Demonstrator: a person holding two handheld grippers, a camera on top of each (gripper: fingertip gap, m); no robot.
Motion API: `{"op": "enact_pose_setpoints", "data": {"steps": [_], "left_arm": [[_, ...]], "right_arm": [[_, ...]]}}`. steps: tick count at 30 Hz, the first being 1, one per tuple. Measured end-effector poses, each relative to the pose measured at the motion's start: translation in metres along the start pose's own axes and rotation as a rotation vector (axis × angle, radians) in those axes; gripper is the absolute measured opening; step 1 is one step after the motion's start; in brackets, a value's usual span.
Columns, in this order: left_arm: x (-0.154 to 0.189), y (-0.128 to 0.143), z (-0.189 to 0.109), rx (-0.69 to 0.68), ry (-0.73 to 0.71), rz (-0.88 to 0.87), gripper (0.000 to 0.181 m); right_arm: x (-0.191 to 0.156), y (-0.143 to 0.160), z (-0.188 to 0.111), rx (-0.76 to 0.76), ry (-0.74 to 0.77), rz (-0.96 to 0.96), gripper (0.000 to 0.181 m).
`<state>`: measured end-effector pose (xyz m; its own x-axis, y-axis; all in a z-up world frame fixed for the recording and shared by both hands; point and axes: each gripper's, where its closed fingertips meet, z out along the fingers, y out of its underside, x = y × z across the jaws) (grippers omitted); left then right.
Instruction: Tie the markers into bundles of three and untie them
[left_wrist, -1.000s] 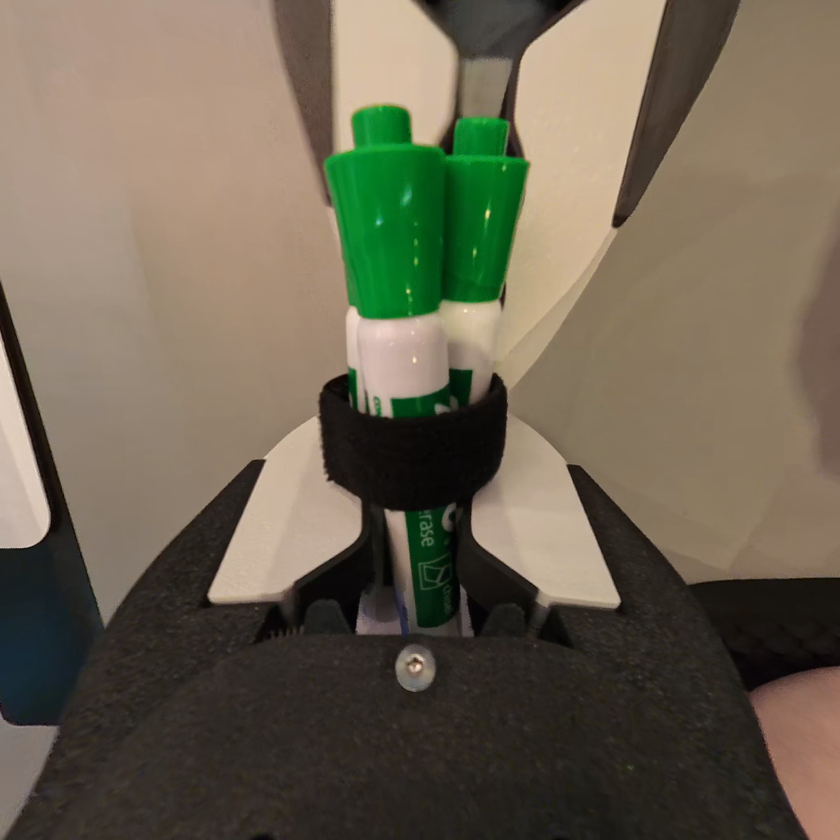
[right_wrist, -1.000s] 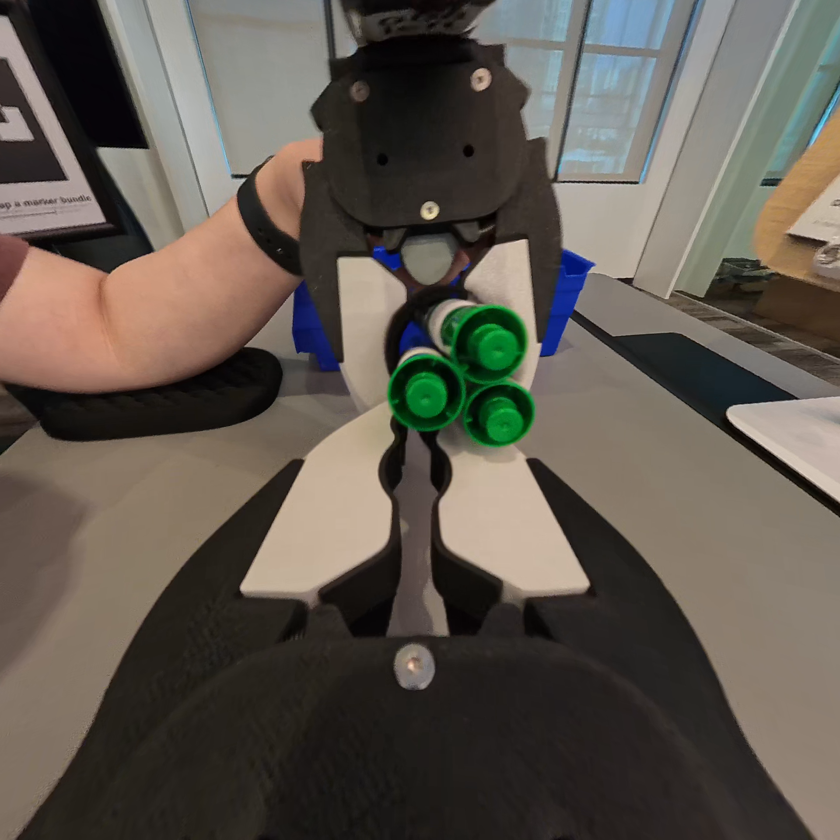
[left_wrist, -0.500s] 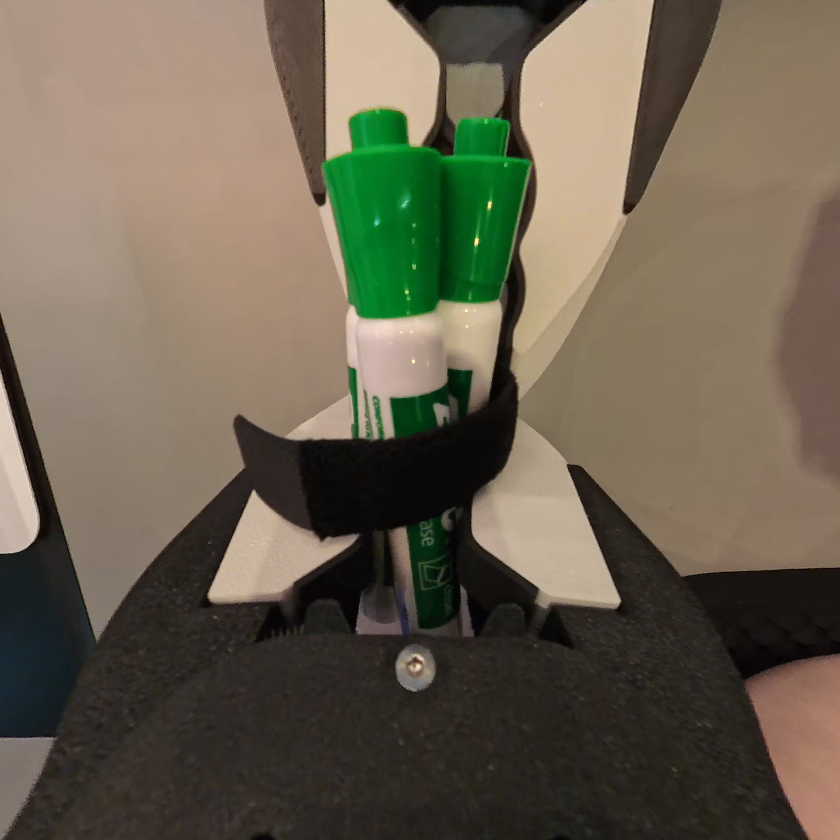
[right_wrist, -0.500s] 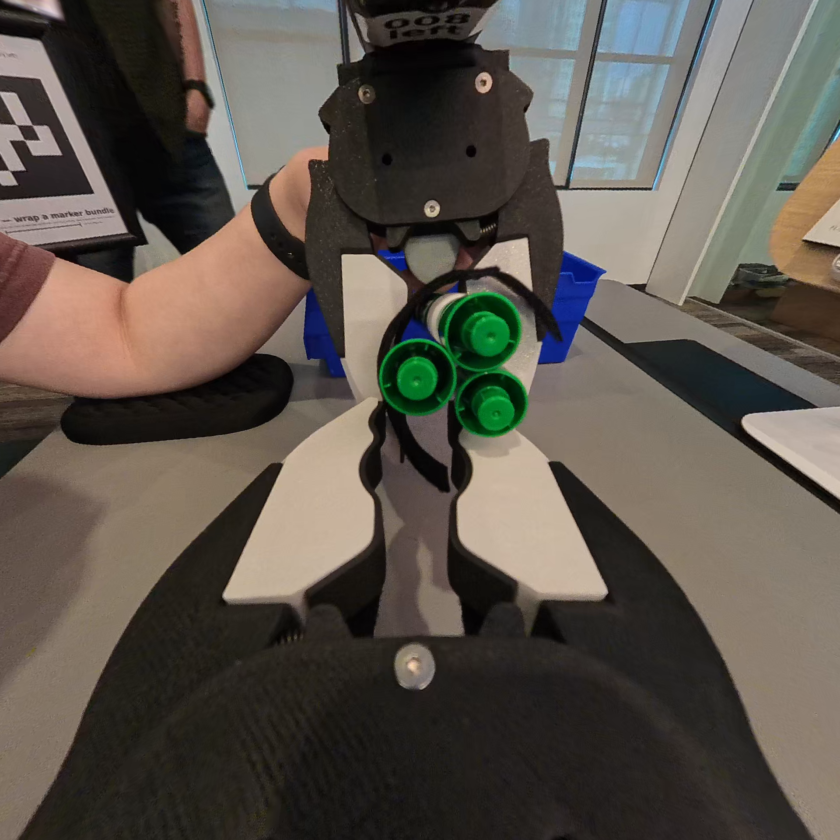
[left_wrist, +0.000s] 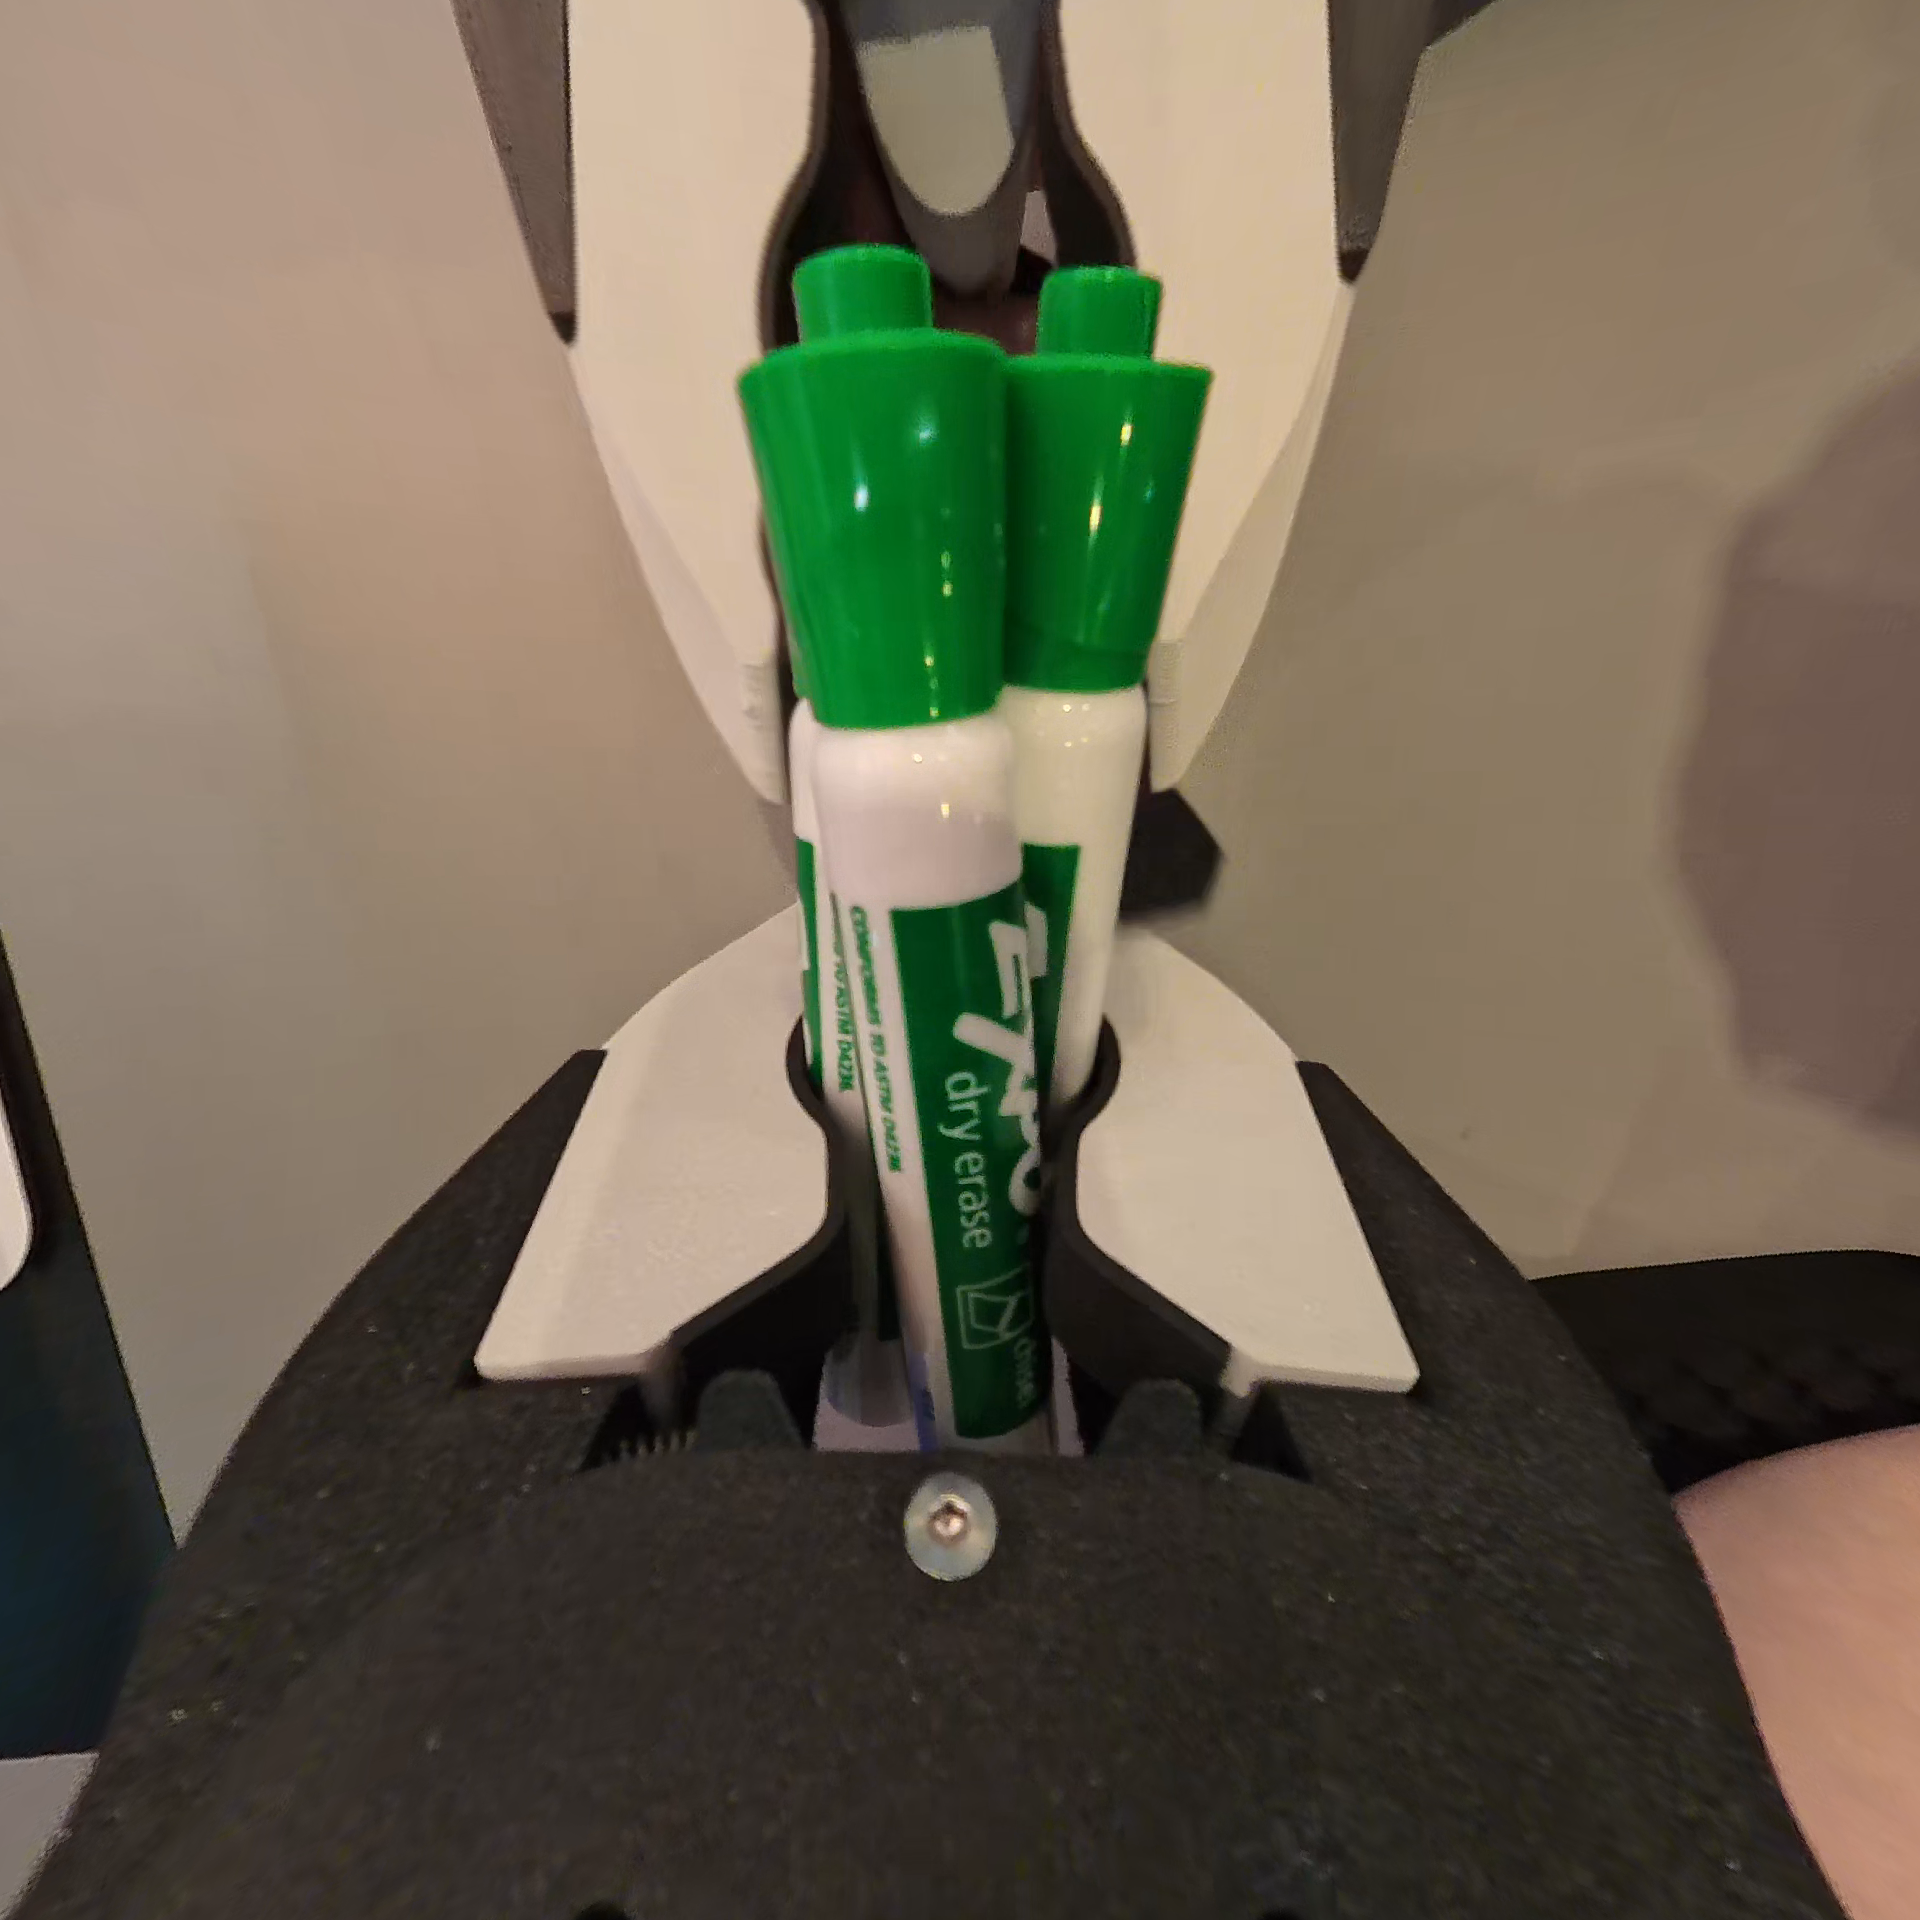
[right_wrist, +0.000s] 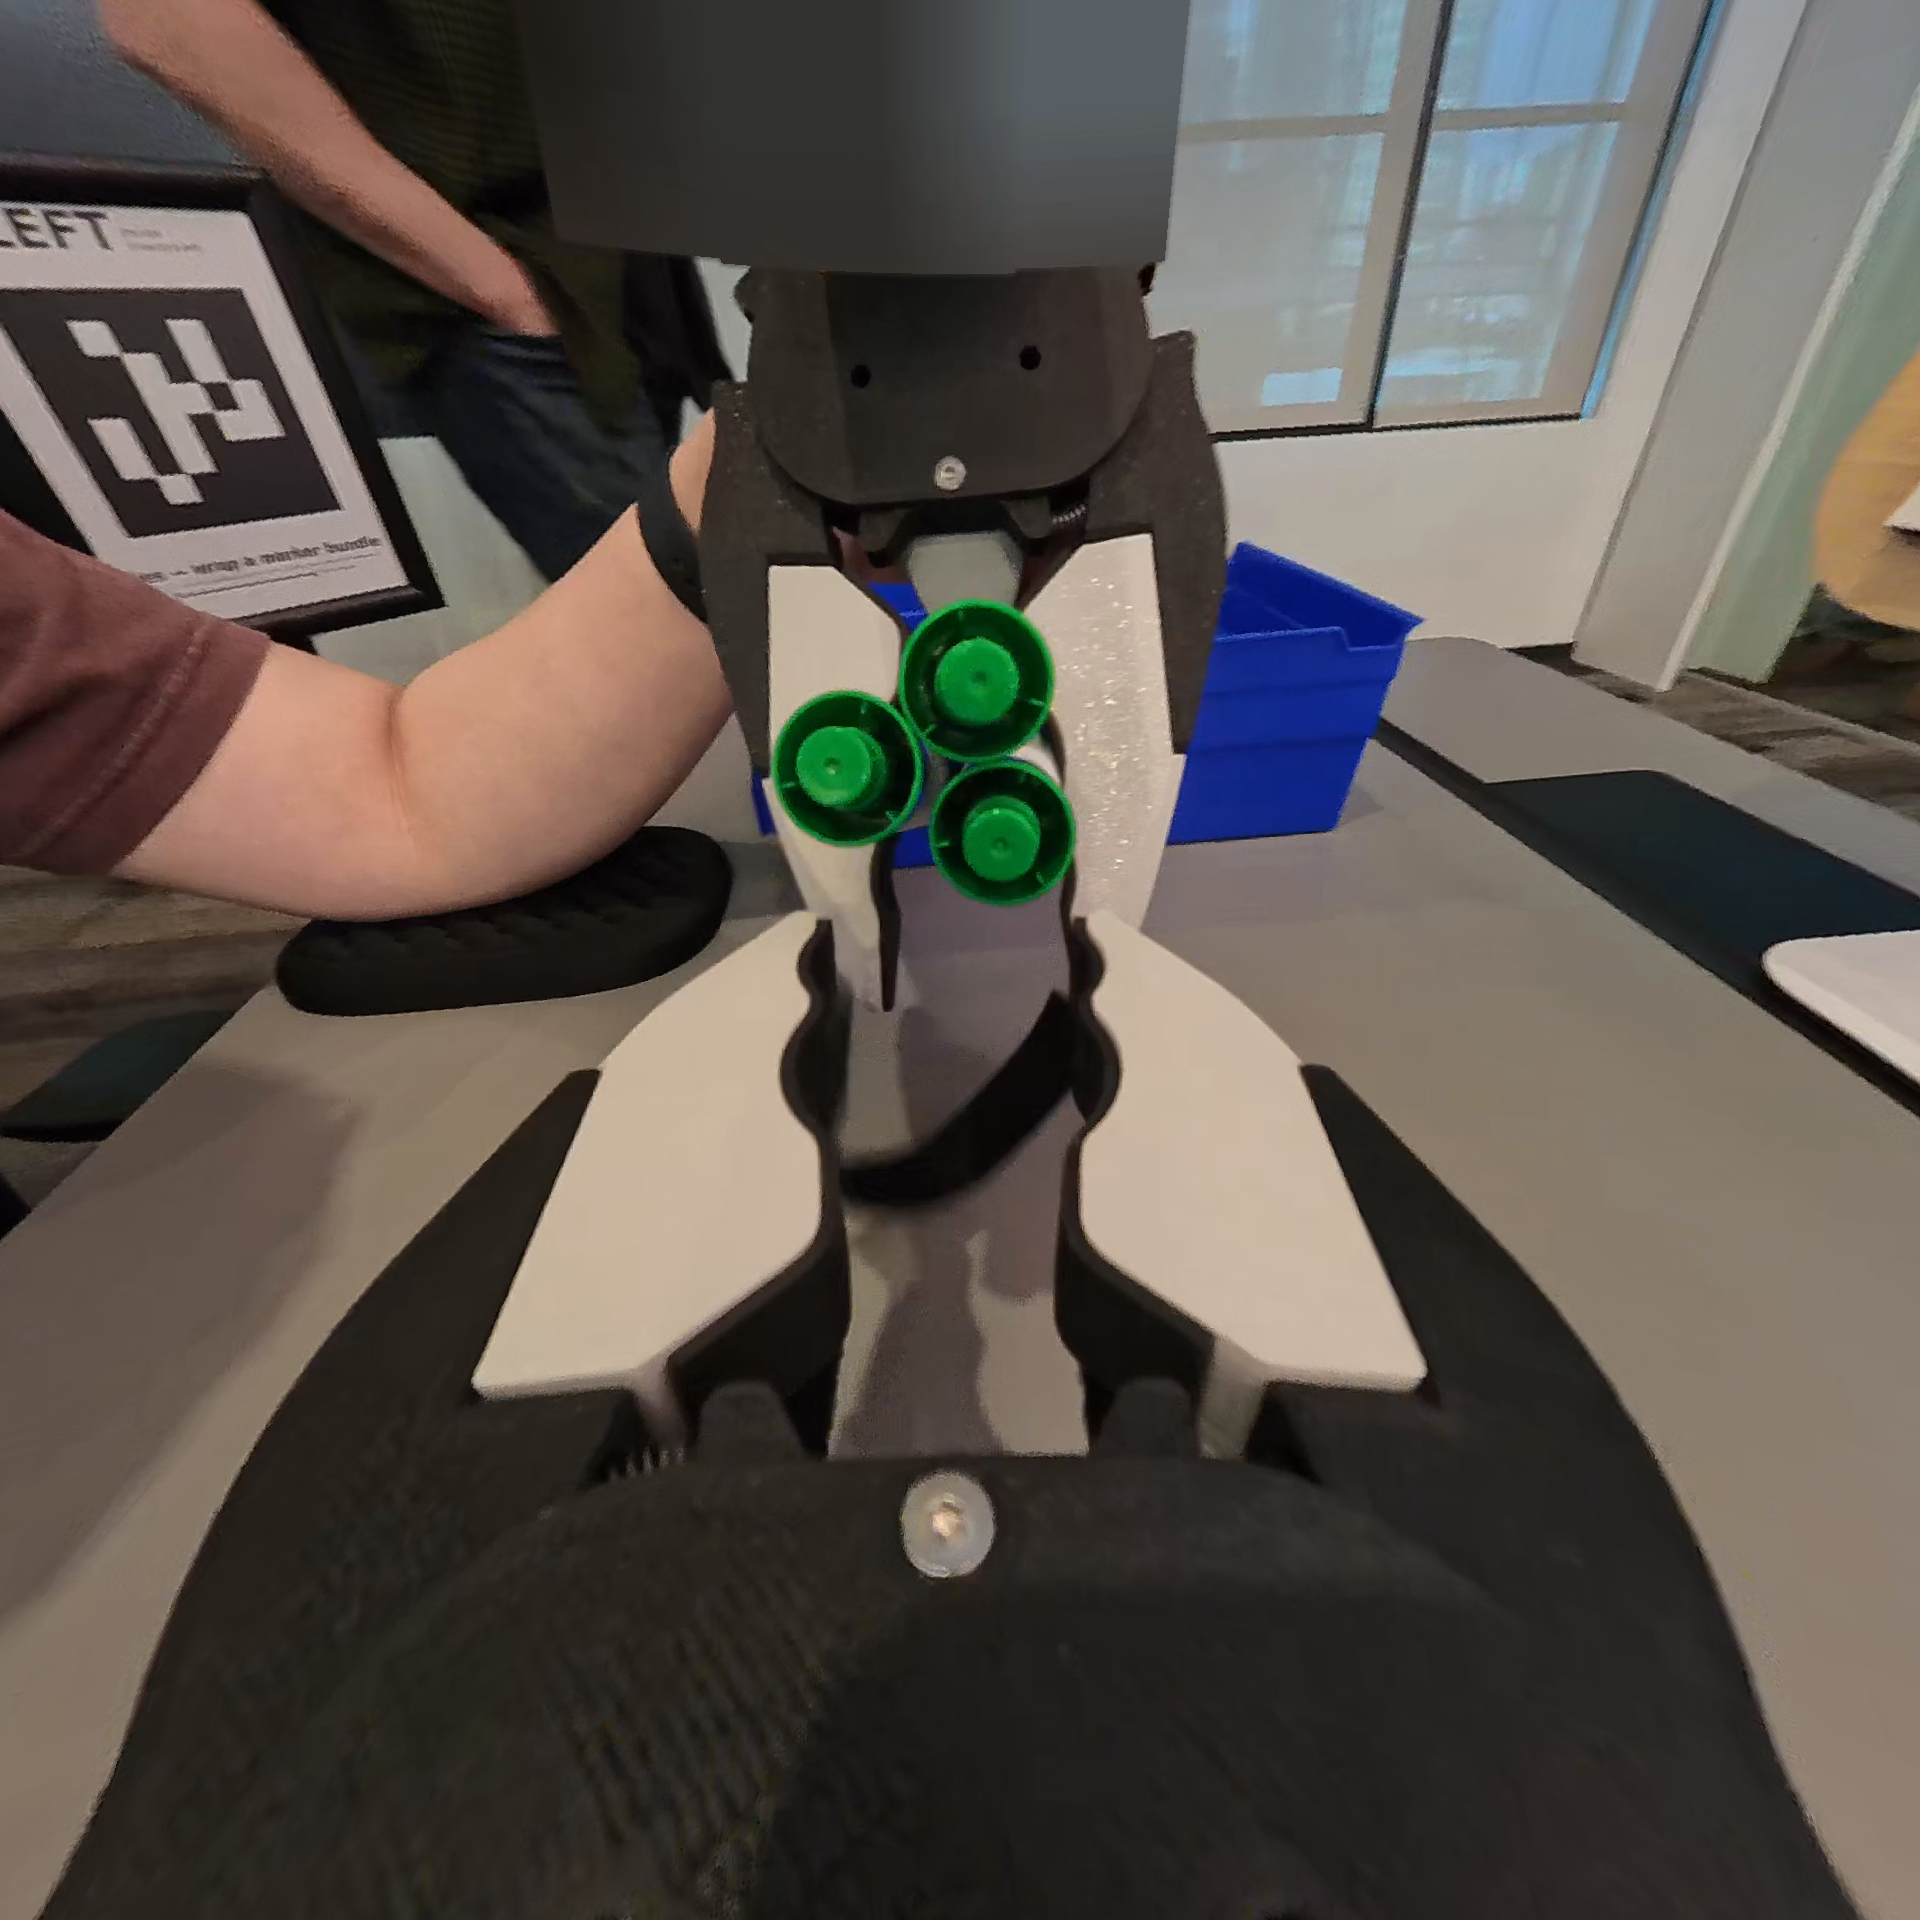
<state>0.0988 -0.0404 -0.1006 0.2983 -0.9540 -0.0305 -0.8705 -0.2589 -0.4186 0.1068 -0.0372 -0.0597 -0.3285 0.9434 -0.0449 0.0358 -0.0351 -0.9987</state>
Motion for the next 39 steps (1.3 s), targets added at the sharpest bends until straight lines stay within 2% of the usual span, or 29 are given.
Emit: {"op": "enact_pose_setpoints", "data": {"steps": [6,11,13,14,17,21,24,27,30,31,33,36,39], "left_arm": [[-0.004,0.005,0.002,-0.022,-0.007,-0.011,0.041],[-0.012,0.015,-0.008,-0.042,-0.063,-0.043,0.041],[-0.016,0.022,-0.012,-0.054,-0.088,-0.057,0.042],[-0.019,0.024,-0.015,-0.053,-0.101,-0.07,0.042],[-0.028,0.033,-0.023,-0.072,-0.161,-0.101,0.042],[-0.033,0.037,-0.03,-0.063,-0.184,-0.123,0.042],[-0.034,0.038,-0.033,-0.059,-0.192,-0.127,0.042],[-0.034,0.041,-0.035,-0.063,-0.192,-0.138,0.042],[-0.035,0.045,-0.036,-0.069,-0.195,-0.151,0.042],[-0.035,0.046,-0.036,-0.069,-0.191,-0.153,0.042],[-0.036,0.049,-0.035,-0.076,-0.19,-0.159,0.042],[-0.039,0.058,-0.033,-0.109,-0.194,-0.184,0.042],[-0.04,0.066,-0.029,-0.137,-0.178,-0.201,0.042]], "right_arm": [[-0.006,0.032,-0.003,-0.173,-0.089,-0.04,0.044],[-0.004,0.054,-0.017,-0.292,-0.159,0.021,0.042],[0.002,0.064,-0.022,-0.354,-0.129,0.023,0.042],[0.011,0.067,-0.023,-0.379,-0.067,0.037,0.042],[0.025,0.073,-0.021,-0.399,0.054,0.181,0.04],[0.027,0.078,-0.008,-0.383,0.062,0.332,0.036],[0.037,0.069,0.003,-0.341,0.064,0.282,0.039],[0.029,0.065,0.019,-0.348,-0.052,0.243,0.045],[0.029,0.076,0.033,-0.436,-0.094,0.14,0.047],[0.031,0.081,0.037,-0.47,-0.096,0.117,0.041],[0.023,0.085,0.04,-0.502,-0.172,0.101,0.003],[0.015,0.083,0.033,-0.504,-0.208,0.034,0.003],[0.026,0.069,0.013,-0.483,-0.099,-0.117,0.003]]}}
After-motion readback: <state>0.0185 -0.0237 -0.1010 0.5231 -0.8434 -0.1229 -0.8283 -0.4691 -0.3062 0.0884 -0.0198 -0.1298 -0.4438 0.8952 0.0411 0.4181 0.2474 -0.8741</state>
